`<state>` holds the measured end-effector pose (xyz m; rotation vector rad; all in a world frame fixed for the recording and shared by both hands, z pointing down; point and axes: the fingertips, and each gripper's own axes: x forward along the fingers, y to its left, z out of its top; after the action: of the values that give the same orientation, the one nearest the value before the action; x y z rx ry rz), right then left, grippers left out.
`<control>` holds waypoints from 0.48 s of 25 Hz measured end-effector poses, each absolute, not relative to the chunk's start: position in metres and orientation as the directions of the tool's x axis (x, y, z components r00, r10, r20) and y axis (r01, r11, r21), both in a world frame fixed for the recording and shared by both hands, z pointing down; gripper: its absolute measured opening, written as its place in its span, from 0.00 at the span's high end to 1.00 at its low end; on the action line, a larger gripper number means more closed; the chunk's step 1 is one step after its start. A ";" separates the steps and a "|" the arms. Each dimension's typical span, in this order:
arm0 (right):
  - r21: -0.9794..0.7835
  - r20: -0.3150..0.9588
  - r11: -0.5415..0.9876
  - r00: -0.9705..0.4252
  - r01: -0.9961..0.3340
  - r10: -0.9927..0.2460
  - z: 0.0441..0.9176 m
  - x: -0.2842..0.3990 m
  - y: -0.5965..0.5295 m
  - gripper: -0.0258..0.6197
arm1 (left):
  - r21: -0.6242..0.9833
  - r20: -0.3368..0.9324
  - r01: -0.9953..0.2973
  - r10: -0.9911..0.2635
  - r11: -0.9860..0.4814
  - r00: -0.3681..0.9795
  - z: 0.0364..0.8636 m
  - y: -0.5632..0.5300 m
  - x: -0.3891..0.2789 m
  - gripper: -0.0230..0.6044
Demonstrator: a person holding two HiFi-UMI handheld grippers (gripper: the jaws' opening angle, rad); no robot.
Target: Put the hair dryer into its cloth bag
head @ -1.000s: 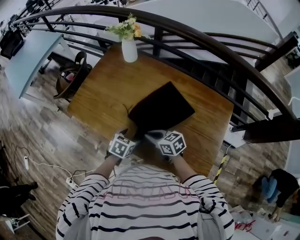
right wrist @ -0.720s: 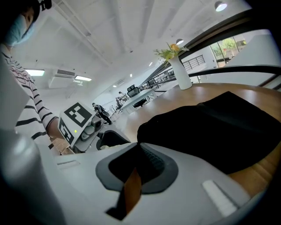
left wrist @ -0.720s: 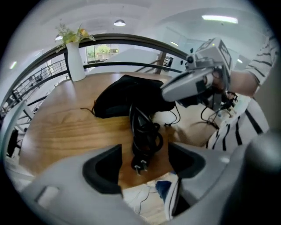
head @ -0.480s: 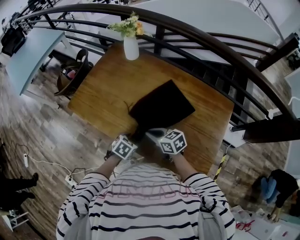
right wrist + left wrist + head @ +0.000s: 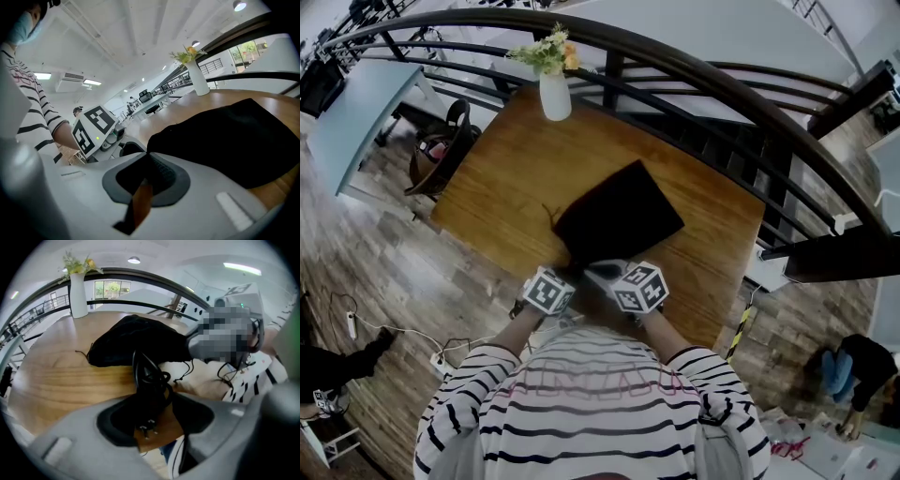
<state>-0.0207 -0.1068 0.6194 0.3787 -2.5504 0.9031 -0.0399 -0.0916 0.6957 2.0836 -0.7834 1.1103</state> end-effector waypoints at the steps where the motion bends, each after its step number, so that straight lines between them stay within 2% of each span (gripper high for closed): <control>1: -0.536 0.459 0.755 -0.881 -0.377 -0.114 0.619 -0.020 -0.106 0.94 | 0.259 0.858 -0.746 -0.208 -0.613 0.470 0.695 -0.095 -0.038 0.59; 12: -0.538 0.467 0.749 -0.876 -0.386 -0.117 0.621 -0.015 -0.109 0.94 | 0.228 0.850 -0.751 -0.250 -0.620 0.464 0.691 -0.151 -0.026 0.60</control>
<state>-0.0153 -0.1093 0.6209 0.3839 -2.5403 0.9085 -0.0255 -0.1513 0.6908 2.1196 -0.8284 1.0926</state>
